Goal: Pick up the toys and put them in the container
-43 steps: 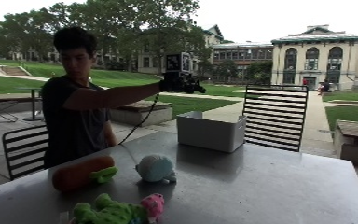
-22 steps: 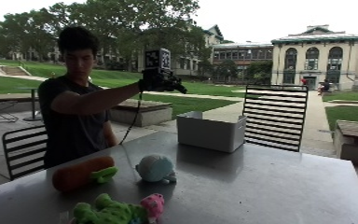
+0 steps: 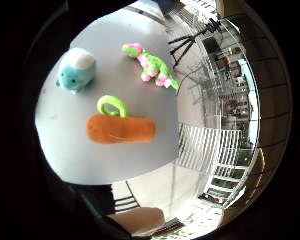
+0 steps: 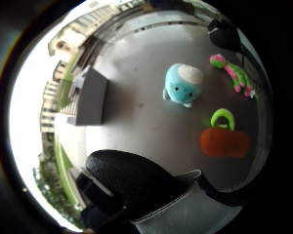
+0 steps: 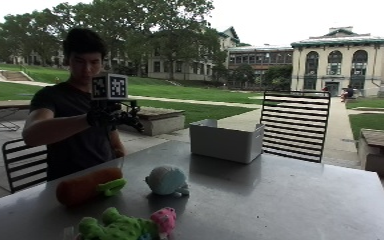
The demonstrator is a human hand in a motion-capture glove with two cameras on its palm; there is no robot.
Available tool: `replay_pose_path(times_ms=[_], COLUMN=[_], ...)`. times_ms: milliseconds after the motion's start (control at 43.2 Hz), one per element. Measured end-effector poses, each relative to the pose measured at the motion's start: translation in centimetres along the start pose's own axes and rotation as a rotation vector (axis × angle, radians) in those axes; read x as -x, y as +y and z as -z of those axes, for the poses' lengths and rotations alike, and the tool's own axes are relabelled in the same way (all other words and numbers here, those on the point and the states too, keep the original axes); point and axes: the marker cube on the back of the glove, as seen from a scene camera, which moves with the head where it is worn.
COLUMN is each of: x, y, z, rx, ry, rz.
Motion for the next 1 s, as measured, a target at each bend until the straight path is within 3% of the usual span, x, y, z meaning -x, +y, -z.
replay_pose_path(times_ms=[648, 996], x=[-8.5, -8.8], y=[5.8, 6.0], z=[-14.7, -18.0], rx=[0.178, 0.293], ry=[-0.074, -0.134], rz=[-0.141, -0.176])
